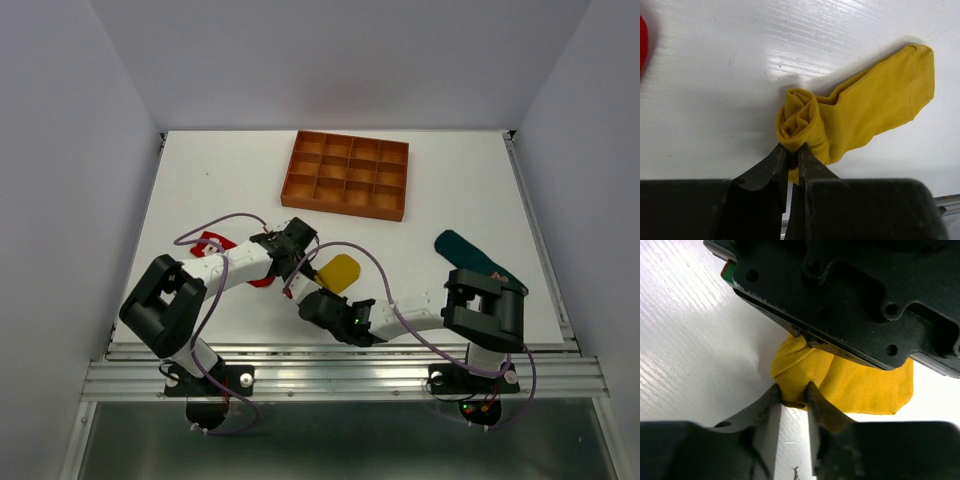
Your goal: Roll the socks
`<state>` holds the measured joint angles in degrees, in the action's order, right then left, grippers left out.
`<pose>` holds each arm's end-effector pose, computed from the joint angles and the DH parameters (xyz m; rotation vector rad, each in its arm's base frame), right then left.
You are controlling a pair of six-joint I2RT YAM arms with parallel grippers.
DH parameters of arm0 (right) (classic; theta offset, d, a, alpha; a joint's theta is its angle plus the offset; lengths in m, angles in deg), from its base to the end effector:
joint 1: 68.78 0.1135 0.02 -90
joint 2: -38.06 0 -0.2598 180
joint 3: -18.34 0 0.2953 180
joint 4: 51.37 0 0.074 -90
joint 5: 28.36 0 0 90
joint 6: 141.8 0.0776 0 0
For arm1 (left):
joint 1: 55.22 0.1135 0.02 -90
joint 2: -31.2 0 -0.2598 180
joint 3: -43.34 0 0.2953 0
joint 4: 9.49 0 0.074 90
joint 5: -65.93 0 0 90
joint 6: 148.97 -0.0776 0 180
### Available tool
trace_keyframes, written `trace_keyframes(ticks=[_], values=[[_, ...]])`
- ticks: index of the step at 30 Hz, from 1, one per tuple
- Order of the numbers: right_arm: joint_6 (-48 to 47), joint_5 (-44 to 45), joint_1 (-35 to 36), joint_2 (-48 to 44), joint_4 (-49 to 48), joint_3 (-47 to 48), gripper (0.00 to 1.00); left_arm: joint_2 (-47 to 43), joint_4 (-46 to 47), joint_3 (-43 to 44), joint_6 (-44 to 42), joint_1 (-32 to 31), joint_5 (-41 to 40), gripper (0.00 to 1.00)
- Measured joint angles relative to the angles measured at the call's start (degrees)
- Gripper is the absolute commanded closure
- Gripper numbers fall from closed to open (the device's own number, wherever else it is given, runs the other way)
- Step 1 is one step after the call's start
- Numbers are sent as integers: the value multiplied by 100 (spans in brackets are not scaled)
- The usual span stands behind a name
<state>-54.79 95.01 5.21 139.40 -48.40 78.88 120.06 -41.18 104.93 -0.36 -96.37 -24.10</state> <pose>0.1499 0.3678 0.0793 -1.1328 1.8705 0.0084 0.2677 -0.2339 0.1081 -0.4151 2.7021 -0.5801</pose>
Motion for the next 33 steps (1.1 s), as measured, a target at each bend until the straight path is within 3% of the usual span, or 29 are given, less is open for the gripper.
trace_keyframes(ticks=[4, 11, 14, 20, 28, 33], values=[[46, 105, 31, 9, 46, 24, 92, -9, -20, 0, 0, 0, -4, 97], [752, 98, -13, -17, 48, 9, 99, -44, -105, 11, 39, -17, -24, 50], [1172, -168, -173, -199, -92, -179, 99, -149, -258, 11, 52, -24, -59, 40], [1969, -1193, -743, -741, -789, -901, 99, -463, -557, 11, 48, -37, -144, 36], [3182, -3003, -1801, -1023, -2811, -2234, 99, -662, -660, 11, -28, 63, -203, 36], [3755, -3541, -2065, -1023, -3558, -2682, 99, -662, -601, 11, -138, 76, -181, 36]])
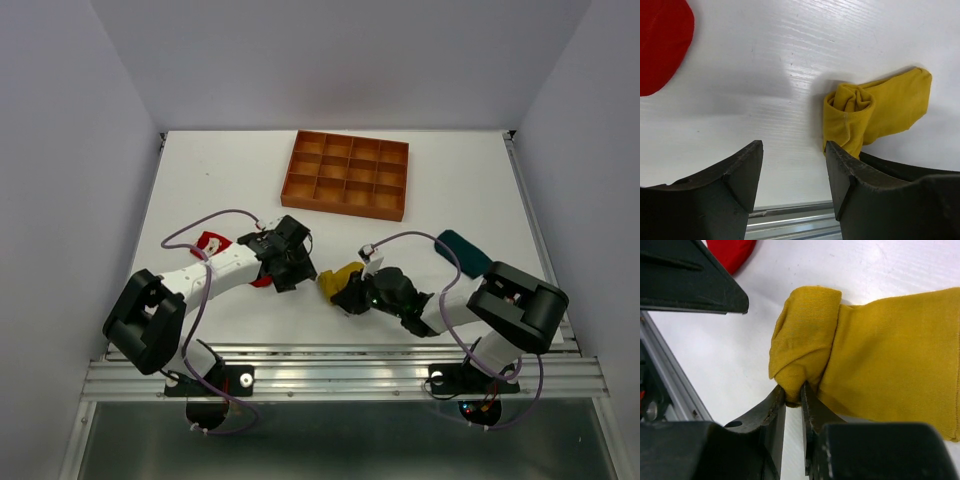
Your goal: Roll the socks
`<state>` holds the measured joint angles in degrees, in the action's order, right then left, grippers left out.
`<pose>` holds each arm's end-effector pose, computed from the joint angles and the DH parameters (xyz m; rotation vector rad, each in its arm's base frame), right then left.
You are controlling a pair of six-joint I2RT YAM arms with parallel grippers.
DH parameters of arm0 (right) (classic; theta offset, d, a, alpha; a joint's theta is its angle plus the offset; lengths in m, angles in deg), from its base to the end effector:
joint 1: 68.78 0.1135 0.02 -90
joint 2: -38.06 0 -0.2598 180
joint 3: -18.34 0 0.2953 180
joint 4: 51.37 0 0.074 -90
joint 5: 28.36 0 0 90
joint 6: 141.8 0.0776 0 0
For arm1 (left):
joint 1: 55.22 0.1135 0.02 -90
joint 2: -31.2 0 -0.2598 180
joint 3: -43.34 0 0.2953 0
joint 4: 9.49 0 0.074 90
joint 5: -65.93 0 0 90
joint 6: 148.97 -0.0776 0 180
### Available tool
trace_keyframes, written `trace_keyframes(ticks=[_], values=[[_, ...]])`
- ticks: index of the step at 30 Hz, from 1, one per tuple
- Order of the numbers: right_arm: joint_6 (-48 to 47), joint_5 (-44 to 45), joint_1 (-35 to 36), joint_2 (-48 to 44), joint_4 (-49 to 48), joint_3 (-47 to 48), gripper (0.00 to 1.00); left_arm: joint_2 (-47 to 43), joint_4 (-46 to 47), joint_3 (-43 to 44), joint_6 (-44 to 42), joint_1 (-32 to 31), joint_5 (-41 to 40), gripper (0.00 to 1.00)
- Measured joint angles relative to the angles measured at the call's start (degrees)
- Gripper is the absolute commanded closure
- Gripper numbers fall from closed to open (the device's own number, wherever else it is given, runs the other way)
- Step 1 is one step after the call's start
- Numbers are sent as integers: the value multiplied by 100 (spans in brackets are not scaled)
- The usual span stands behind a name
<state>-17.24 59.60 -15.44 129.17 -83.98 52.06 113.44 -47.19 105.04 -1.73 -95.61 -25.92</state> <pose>0.1899 0.2598 0.0610 -0.3755 2.1203 0.9837 0.2615 -0.2192 0.1384 -0.4079 2.6692 -0.5494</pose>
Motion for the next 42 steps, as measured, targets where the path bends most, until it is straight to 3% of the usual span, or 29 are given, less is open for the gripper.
trace_keyframes(ticks=[15, 33, 36, 38, 39, 42], values=[[1088, -776, -575, 378, -1294, -562, 98, 289, 855, 7, -317, -164, 496, 39], [1482, -938, -732, 535, -1637, -702, 96, 1060, 1263, 267, -496, -538, 682, 51], [1515, -968, -763, 542, -1637, -702, 93, 1145, 1325, 302, -503, -555, 713, 61], [1521, -977, -763, 551, -1641, -702, 90, 1185, 1338, 343, -522, -568, 713, 79], [1521, -981, -763, 557, -1644, -702, 87, 1189, 1349, 345, -531, -570, 717, 93], [1521, -999, -763, 562, -1652, -702, 80, 1202, 1340, 382, -568, -570, 710, 100]])
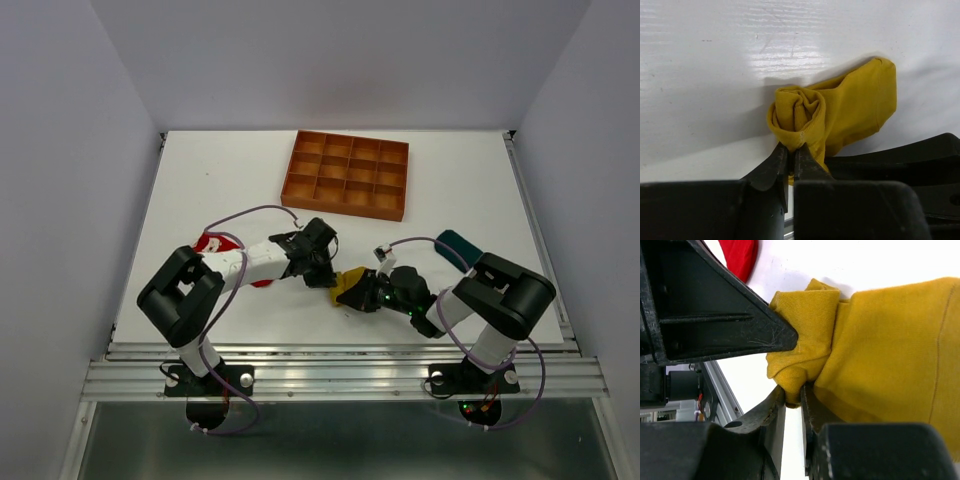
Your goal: Roll the socks
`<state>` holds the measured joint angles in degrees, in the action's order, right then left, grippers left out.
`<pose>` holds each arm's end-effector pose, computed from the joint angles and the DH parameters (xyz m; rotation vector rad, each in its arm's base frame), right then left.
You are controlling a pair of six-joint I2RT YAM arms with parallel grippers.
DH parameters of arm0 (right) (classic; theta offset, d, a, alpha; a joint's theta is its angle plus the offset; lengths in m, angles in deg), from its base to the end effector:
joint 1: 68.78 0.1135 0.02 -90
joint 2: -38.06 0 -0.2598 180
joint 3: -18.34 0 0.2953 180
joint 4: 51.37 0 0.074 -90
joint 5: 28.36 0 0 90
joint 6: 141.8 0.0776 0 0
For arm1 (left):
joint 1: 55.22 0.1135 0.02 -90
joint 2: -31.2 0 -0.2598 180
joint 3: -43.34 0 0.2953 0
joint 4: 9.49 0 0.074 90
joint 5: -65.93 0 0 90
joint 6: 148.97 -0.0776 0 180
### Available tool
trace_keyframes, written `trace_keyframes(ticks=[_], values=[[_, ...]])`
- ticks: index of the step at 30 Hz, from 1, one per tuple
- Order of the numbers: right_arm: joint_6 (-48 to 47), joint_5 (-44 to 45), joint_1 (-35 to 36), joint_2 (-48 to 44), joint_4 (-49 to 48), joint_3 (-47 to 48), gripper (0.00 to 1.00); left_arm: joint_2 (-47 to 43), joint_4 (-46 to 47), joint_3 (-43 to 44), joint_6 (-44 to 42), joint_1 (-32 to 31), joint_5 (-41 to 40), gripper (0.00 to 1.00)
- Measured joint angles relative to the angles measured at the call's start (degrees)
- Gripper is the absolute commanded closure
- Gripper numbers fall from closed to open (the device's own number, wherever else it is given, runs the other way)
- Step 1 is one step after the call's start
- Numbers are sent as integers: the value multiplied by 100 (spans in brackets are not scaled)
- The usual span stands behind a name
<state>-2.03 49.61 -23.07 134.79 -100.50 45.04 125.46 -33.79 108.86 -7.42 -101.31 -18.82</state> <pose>0.1919 0.2198 0.0405 -0.0800 2.1619 1.2525 0.2648 -0.2853 0.1097 -0.0867 2.6823 -0.7560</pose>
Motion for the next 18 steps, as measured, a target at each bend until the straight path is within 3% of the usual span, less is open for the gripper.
trace_keyframes(ticks=[6, 18], values=[[-96, -260, -28, -68, 190, 63, 52, 114, -116, 170, -26, -57, -96, 100], [-1574, -258, 35, -1530, 3095, 1051, 46, 289, -1189, 745, 109, -142, -774, 100]])
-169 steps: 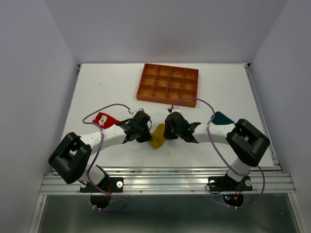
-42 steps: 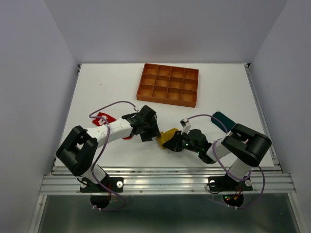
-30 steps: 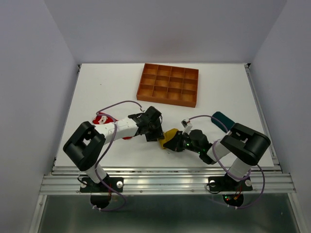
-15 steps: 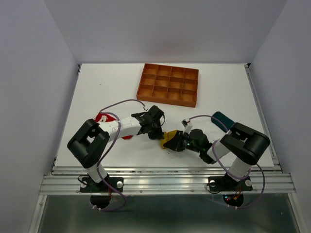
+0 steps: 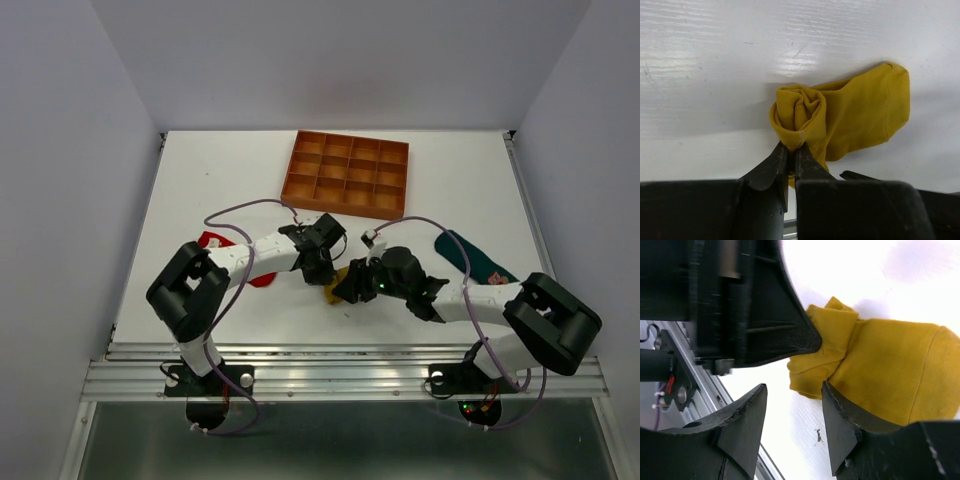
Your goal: Roll the socks
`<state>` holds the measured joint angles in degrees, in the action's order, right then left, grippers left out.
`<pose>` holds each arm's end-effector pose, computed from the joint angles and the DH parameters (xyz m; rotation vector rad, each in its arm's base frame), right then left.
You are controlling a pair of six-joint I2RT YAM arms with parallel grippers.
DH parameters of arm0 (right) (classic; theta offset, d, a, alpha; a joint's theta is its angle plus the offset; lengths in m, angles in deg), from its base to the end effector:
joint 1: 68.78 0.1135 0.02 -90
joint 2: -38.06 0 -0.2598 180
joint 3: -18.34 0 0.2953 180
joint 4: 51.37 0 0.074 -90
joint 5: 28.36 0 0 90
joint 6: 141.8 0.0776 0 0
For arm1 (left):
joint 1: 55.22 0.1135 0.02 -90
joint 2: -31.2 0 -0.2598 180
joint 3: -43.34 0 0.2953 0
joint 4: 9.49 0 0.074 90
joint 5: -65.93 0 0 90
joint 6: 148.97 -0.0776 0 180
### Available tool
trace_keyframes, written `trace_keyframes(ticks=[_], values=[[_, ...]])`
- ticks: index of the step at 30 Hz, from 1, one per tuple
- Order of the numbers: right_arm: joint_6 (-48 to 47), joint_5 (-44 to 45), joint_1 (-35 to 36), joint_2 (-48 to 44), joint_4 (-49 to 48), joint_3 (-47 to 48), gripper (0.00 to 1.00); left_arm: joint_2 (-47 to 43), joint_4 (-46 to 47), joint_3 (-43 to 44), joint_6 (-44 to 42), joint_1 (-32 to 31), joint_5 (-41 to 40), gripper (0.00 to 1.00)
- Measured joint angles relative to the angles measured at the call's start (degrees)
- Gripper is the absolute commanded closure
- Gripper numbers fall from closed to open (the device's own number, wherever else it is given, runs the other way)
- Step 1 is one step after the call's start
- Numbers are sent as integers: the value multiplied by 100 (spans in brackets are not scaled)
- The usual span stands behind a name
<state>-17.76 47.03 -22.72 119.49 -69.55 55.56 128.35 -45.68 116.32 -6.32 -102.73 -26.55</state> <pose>0.2128 0.2490 0.0991 -0.4050 2.1669 1.0987 0.2704 -0.2902 0.1187 -0.1381 2.7275 -0.5162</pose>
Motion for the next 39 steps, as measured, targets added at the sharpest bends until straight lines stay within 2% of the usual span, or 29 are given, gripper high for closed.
trace_keyframes(ticks=[4, 7, 12, 20, 32, 39], values=[[-525, 400, 247, -195, 529, 227, 47, 111, -354, 197, 44, 0, -116, 100], [-920, 874, 726, -238, 750, 245, 46, 212, -595, 358, 61, 0, -155, 100], [-1335, 1530, 1311, -350, 804, 245, 46, 387, -1043, 654, 96, 0, -249, 100], [-1794, 2218, 1685, -590, 634, 243, 47, 498, -1543, 868, 107, 0, -262, 100], [-2378, 3198, 2380, 321, 704, 920, 47, 595, -1738, 1003, 114, 0, -254, 100], [-2573, 3722, 2511, 671, 754, 1165, 47, 597, -1781, 1003, 151, 0, -254, 100]])
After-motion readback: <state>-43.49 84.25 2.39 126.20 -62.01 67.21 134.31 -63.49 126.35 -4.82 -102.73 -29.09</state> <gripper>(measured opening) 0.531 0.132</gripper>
